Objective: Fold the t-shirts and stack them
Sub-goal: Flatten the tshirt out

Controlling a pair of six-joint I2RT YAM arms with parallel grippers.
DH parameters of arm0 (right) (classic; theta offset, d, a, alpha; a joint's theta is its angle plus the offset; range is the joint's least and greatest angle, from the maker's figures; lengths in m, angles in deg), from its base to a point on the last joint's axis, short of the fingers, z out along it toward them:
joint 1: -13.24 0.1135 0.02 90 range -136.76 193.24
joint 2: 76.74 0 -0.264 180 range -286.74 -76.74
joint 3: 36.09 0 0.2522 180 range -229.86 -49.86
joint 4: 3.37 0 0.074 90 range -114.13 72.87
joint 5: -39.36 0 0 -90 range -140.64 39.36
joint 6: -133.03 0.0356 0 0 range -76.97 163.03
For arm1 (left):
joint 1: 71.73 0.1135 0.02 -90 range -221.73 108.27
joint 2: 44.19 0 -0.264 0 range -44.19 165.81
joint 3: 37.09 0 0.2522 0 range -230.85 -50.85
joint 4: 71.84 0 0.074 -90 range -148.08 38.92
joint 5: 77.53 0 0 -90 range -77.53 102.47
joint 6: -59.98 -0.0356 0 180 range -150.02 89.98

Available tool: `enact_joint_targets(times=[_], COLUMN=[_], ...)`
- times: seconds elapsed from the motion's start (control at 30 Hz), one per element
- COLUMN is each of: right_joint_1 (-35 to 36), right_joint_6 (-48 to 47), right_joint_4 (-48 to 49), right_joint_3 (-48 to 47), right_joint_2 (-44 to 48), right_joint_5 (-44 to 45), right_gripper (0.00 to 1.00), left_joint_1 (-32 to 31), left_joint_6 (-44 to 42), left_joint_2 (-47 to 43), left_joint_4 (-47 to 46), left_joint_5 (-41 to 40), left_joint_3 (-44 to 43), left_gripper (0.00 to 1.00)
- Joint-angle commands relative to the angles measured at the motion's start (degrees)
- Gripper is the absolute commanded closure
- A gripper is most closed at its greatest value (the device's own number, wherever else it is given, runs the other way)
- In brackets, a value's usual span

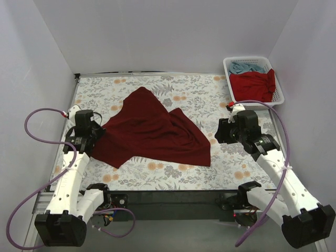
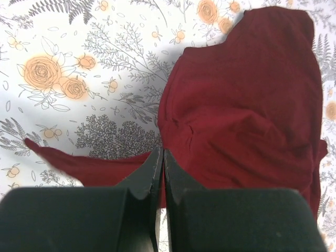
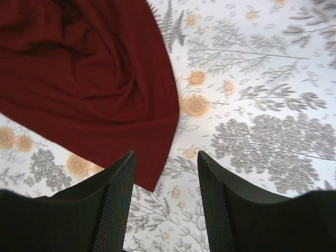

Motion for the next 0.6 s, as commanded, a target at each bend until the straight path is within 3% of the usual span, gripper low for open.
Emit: enact_joint_targets(times=[0.0, 0.17, 0.33, 0.57], right_joint_1=[-0.1, 2.0, 9.2, 9.7], right_joint_6=[-0.3, 0.0, 0.7, 1.9], right_joint_4=[2.9, 10.9, 16.1, 21.0], right_joint_3=[-2.0, -2.6, -5.3, -10.4], right_joint_2=[-5.8, -17.5, -27.7, -43.4], right_joint_5=[-9.5, -18.5, -14.9, -10.6], right_gripper=[0.43, 0.47, 0.48, 0.48], left_joint_1=[0.2, 0.2, 0.2, 0.2], left_joint_6=[0.2, 1.0, 2.1, 1.8], left_joint_2=[0.3, -1.5, -2.2, -0.2], left_joint_4=[-3.4, -6.9, -9.3, -11.0], left_joint_5=[1.3, 0.1, -2.7, -4.2], left_joint_3=[2.8, 7.1, 12.1, 13.4], left_gripper=[1.0, 1.0, 1.0, 1.0])
